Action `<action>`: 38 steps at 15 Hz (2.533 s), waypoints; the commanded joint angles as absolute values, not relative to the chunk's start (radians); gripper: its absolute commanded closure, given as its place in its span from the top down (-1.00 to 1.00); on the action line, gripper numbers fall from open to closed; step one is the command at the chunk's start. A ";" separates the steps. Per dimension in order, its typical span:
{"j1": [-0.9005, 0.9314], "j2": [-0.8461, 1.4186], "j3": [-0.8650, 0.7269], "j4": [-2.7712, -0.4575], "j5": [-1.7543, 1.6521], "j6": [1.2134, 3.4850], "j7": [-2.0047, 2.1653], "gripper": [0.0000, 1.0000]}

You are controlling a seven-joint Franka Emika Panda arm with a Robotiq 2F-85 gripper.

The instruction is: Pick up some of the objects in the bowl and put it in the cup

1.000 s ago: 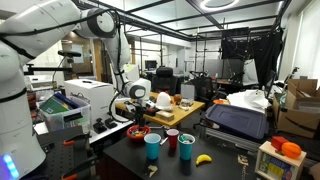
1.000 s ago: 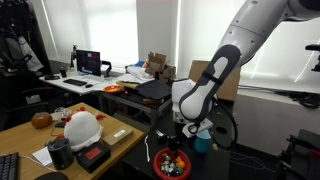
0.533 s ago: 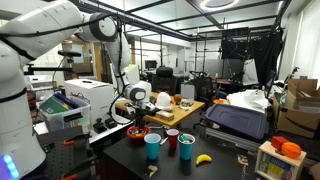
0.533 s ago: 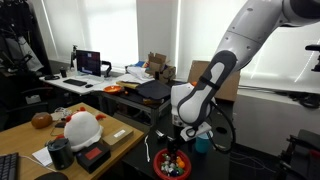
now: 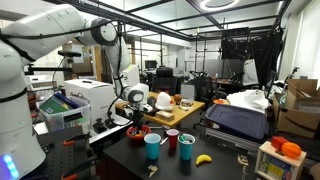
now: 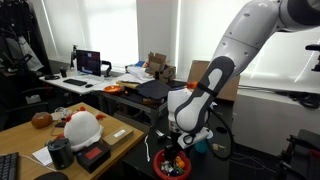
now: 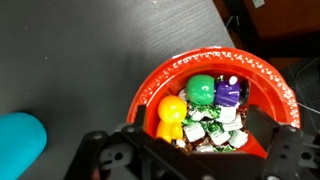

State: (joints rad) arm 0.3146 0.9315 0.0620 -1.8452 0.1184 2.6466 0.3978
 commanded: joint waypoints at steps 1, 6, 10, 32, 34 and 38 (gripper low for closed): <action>0.338 0.976 0.044 -1.816 0.119 2.681 0.410 1.00; 0.337 1.001 0.040 -1.788 0.120 2.700 0.400 1.00; 0.333 0.994 0.041 -1.771 0.123 2.706 0.398 1.00; 0.325 1.008 0.087 -1.794 0.029 2.735 0.188 1.00; 0.324 1.002 0.090 -1.802 0.006 2.737 0.160 1.00; 0.335 0.987 0.085 -1.829 -0.047 2.753 0.117 1.00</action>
State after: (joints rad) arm 0.3279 1.0191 0.0861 -1.7758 -0.0168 2.7134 0.1561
